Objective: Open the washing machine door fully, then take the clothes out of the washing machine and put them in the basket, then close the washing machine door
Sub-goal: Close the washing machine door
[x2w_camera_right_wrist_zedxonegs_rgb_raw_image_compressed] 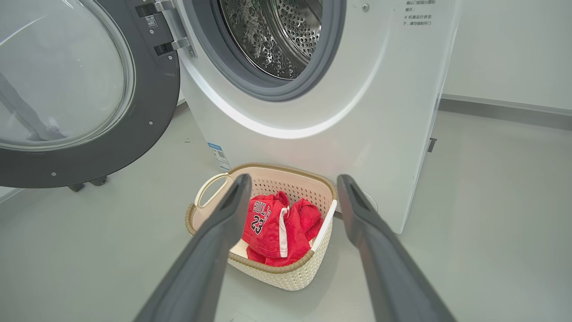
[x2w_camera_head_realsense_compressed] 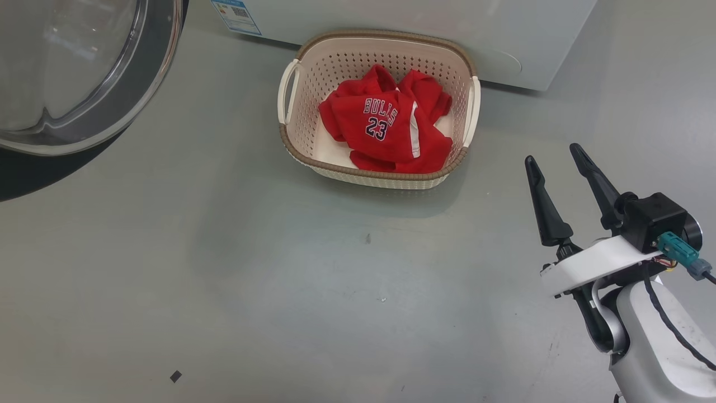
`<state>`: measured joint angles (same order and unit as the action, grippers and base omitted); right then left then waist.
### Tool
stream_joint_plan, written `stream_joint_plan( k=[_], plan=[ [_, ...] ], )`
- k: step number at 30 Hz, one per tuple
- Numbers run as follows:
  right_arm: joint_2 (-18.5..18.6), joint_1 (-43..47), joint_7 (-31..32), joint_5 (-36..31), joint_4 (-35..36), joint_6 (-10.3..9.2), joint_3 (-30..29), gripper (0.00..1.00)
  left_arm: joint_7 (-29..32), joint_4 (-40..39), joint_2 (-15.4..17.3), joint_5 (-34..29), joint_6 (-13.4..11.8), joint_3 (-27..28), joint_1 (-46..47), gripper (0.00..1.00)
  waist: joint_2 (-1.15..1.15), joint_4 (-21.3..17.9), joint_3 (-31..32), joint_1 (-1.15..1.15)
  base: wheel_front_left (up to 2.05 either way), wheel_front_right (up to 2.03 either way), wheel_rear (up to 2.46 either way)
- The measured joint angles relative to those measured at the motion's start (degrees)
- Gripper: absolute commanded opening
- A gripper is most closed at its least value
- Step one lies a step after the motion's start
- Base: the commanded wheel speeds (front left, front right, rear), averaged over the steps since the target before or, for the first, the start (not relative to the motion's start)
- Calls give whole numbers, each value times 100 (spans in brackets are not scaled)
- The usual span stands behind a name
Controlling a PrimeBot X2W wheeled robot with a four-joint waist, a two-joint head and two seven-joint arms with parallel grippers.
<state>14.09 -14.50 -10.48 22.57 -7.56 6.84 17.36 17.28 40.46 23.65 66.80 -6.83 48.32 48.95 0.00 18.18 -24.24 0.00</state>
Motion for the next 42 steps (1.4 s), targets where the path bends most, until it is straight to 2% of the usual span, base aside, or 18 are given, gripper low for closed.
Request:
stream_joint_plan(
  k=[8, 14, 28, 42],
  plan=[
    [24, -10, -42, -1, 0, 0, 20, 100, 242, 365, -126, 325, -2, 207, 338, 0, 0, -22, -2, 0, 0, 0, 0],
    [31, -12, -46, -2, 13, 1, 23, 100, 404, 794, -120, 316, -3, 199, 428, 0, 0, -47, -2, 0, 0, 0, 0],
    [33, -12, -96, -2, 9, 1, 43, 100, 972, 1079, 124, 260, -38, 15, 488, 0, 0, -69, 74, 0, 0, 0, 0],
    [46, -11, -97, -2, 7, 1, 43, 100, 1501, 1233, 221, 216, -46, -220, 621, 0, 0, -8, 96, 0, 0, 0, 0]
  ],
)
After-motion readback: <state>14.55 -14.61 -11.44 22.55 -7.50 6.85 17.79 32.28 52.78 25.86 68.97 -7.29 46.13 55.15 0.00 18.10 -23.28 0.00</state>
